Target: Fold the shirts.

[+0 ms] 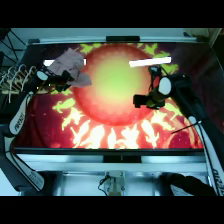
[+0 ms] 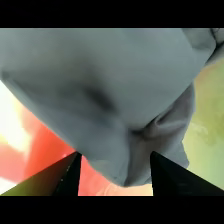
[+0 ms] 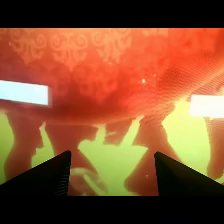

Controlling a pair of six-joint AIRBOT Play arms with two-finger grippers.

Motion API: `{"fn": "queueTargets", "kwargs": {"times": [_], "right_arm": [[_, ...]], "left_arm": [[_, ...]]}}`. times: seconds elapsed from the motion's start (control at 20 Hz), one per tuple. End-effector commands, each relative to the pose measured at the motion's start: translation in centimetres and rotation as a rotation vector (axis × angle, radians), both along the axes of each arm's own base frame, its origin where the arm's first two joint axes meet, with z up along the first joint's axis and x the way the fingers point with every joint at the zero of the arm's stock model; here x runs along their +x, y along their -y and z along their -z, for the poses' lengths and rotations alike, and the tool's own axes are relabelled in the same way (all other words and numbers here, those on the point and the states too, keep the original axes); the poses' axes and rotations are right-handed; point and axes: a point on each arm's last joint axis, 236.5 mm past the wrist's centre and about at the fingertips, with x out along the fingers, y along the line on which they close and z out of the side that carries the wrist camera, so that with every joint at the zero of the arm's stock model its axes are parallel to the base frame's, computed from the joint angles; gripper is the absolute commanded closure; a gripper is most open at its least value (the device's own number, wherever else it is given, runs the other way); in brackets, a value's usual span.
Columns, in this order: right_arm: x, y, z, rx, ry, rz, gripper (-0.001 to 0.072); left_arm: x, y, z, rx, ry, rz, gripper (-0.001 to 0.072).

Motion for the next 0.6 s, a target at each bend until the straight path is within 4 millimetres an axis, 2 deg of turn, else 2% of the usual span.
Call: {"fn": "queueTargets", "kwargs": {"times": [0.0, 0.05, 0.1, 0.2, 0.25, 0.35, 0.4, 0.45, 0.5, 0.55], "right_arm": [[0.3, -0.1, -0.1, 0.004, 0.012, 0.001, 0.0086], [0.3, -0.2, -0.1, 0.007, 0.016, 0.001, 0.0086], [0.3, -0.1, -0.1, 0.006, 0.015, 0.001, 0.0086], [0.0, 0.0, 0.0, -0.002, 0.004, -0.012, 0.0086], [-0.3, 0.2, 0.1, -0.017, -0.006, -0.039, 0.0086], [-1.4, 1.5, 0.2, -0.078, -0.041, -0.080, 0.0086], [-1.9, 2.9, -0.1, -0.135, -0.053, -0.081, 0.0086], [-2.2, 4.5, -0.7, -0.198, -0.055, -0.077, 0.0086], [-2.5, 6.5, -1.9, -0.275, -0.044, -0.066, 0.0086], [-2.7, 8.4, -3.4, -0.343, -0.020, -0.049, 0.0086]], "left_arm": [[1.7, -0.2, -0.2, -0.075, 0.042, -0.092, 0.0388], [1.8, -0.2, -0.1, -0.090, 0.043, -0.104, 0.0568], [1.9, 0.0, -0.2, -0.110, 0.042, -0.111, 0.0663], [2.0, 0.8, -1.6, -0.135, 0.074, -0.073, 0.0668], [2.1, 1.5, -3.6, -0.112, 0.134, -0.010, 0.0669], [1.7, 3.0, -9.6, -0.034, 0.277, 0.116, 0.0670], [0.9, 4.0, -13.9, 0.016, 0.365, 0.187, 0.0669], [-0.3, 5.2, -18.3, 0.065, 0.456, 0.261, 0.0670], [-2.5, 6.9, -23.1, 0.109, 0.549, 0.348, 0.0669], [-5.0, 8.5, -27.0, 0.165, 0.629, 0.443, 0.0670]]}}
